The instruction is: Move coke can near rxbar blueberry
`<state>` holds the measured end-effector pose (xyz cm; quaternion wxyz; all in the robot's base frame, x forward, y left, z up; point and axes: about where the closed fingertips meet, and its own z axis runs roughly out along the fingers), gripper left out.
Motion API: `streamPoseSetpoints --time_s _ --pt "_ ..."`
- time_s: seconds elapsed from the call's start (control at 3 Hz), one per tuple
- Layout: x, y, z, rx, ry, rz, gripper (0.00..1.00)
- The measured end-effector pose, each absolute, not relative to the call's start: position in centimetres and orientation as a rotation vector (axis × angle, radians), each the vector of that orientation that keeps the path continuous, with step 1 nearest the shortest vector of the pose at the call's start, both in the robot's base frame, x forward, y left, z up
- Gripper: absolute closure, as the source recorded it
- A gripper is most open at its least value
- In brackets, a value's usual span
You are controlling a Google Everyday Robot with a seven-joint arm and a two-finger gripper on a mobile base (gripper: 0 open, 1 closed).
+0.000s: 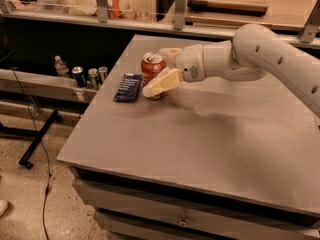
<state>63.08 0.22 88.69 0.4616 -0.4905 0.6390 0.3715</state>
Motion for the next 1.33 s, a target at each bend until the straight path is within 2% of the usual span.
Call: streamPoseSetpoints --time_s 1.33 --pt "62.1 -5.4 88.5 -1.258 1.612 0.860 0.00"
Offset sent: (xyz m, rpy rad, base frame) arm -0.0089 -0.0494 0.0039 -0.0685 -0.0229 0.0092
